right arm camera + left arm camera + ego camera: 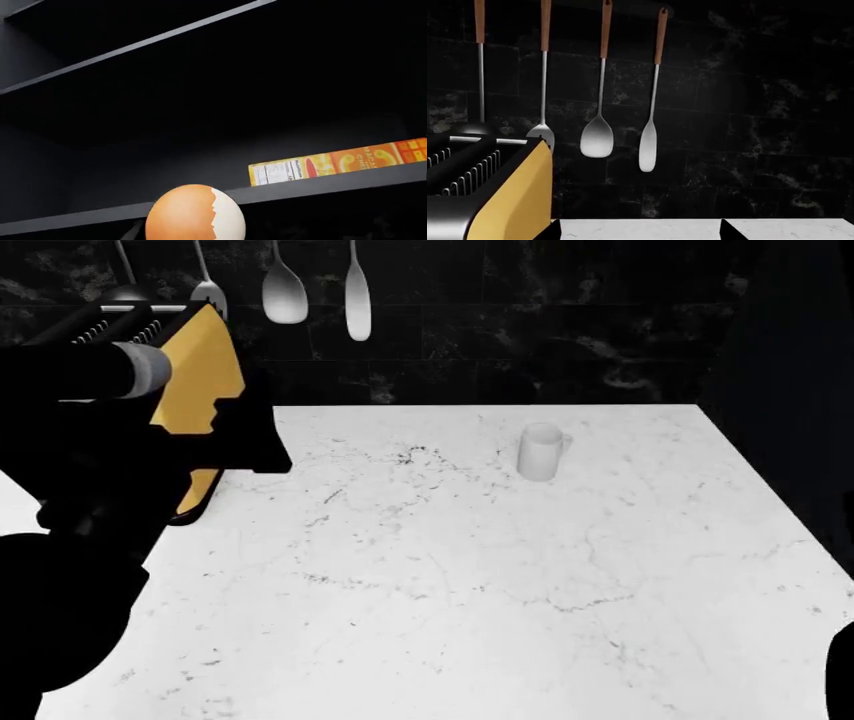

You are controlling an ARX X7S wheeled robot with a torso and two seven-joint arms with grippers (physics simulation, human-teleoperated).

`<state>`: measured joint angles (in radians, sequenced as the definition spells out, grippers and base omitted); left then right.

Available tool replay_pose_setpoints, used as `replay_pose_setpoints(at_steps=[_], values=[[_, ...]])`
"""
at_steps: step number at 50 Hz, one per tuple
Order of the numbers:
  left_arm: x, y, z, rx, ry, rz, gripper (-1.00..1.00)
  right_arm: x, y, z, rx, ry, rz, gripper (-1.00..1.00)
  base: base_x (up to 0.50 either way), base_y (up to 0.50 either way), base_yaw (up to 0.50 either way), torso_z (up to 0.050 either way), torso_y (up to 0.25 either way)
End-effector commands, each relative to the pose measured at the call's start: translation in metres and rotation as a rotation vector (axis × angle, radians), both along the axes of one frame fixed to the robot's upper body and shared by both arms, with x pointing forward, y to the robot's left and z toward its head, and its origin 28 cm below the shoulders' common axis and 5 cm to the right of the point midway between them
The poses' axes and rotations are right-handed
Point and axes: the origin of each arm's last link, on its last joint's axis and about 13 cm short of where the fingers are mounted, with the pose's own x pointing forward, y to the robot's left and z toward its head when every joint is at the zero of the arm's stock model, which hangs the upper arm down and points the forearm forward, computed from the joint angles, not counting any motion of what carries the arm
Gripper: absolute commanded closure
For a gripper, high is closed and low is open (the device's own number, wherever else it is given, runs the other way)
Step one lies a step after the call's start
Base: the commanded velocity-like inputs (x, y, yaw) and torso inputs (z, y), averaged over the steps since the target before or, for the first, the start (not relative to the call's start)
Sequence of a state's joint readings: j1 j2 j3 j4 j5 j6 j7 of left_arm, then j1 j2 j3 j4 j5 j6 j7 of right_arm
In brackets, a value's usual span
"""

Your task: Pick the egg from the counter and place it in the cabinet.

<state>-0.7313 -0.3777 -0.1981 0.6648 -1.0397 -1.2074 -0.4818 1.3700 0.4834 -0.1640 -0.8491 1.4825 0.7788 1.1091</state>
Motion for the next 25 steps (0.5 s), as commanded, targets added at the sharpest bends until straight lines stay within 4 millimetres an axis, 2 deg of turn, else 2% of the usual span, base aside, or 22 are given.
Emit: replay_pose_setpoints(at_steps=[1, 7, 25], values=[[0.001, 0.0, 0.0, -0.001, -0.002, -0.001, -1.0, -0.007, 0.0, 0.024, -0.011, -0.064, -0.002, 1.0, 0.0, 0.0, 0.0, 0.0, 0.0], [0.002, 0.001, -0.001, -0.002, 0.001, 0.001, -1.0, -0.013, 0.001, 0.036, -0.003, -0.088, 0.009, 1.0, 0.0, 0.0, 0.0, 0.0, 0.0], [0.004, 0.003, -0.001, 0.0, 0.001, 0.002, -1.0, -0.002, -0.001, 0.08, 0.037, -0.09, -0.03, 1.0, 0.0, 0.0, 0.0, 0.0, 0.0]])
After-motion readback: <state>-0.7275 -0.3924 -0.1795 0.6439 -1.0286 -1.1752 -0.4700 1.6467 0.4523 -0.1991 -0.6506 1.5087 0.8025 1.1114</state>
